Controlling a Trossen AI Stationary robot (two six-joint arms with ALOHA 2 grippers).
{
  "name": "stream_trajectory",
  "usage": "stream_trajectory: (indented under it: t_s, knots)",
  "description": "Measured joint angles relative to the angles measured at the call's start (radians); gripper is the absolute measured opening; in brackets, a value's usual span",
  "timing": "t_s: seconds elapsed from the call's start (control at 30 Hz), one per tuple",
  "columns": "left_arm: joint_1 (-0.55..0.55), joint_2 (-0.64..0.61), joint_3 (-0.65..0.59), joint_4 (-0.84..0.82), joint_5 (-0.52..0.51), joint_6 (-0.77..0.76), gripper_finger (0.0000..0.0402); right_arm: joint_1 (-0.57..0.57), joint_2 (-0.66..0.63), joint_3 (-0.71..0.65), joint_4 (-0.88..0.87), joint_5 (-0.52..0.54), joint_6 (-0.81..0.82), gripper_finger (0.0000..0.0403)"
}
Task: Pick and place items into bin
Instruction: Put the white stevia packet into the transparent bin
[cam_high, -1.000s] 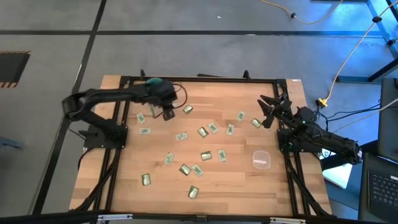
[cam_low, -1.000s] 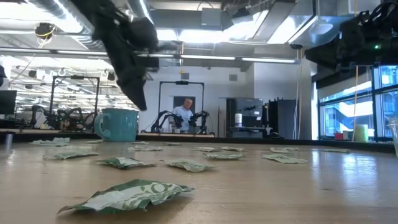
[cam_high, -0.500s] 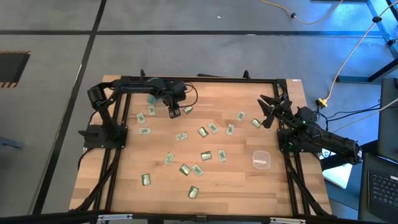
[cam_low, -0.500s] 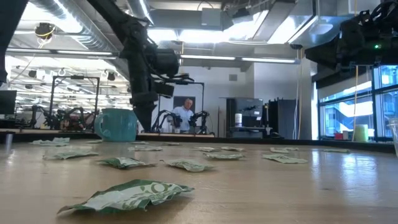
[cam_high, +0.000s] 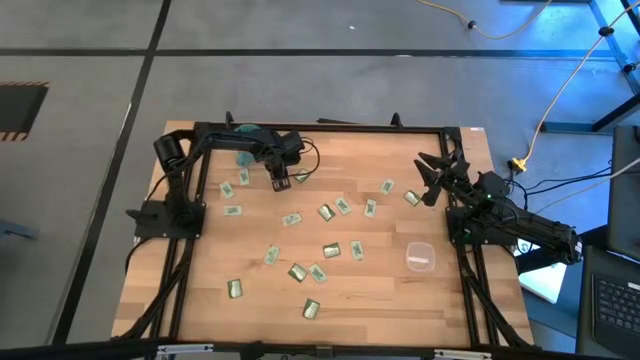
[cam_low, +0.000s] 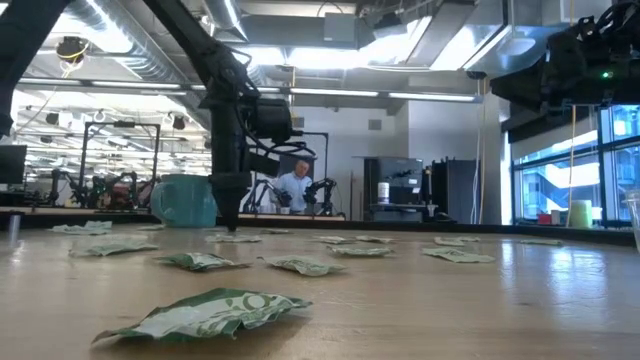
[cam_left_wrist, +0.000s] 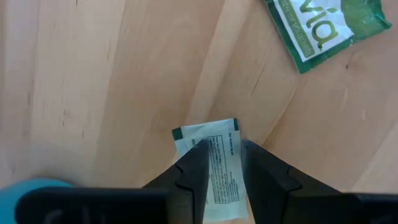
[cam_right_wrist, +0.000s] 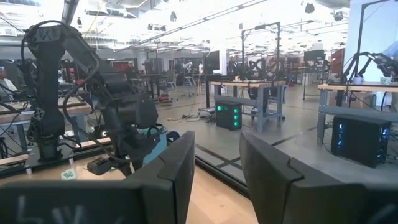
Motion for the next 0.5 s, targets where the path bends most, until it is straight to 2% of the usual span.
stream_trajectory:
  t_s: [0.23, 0.5]
  knots:
    - [0.002, 0.002, 0.000, -0.001, 0.038, 0.000, 0.0067, 0.000, 0.000, 0.000, 0.000, 0.000, 0.000, 0.0132]
    - [0.002, 0.003, -0.001, 0.000, 0.050, 0.000, 0.0025, 0.000, 0.000, 0.000, 0.000, 0.000, 0.000, 0.0132]
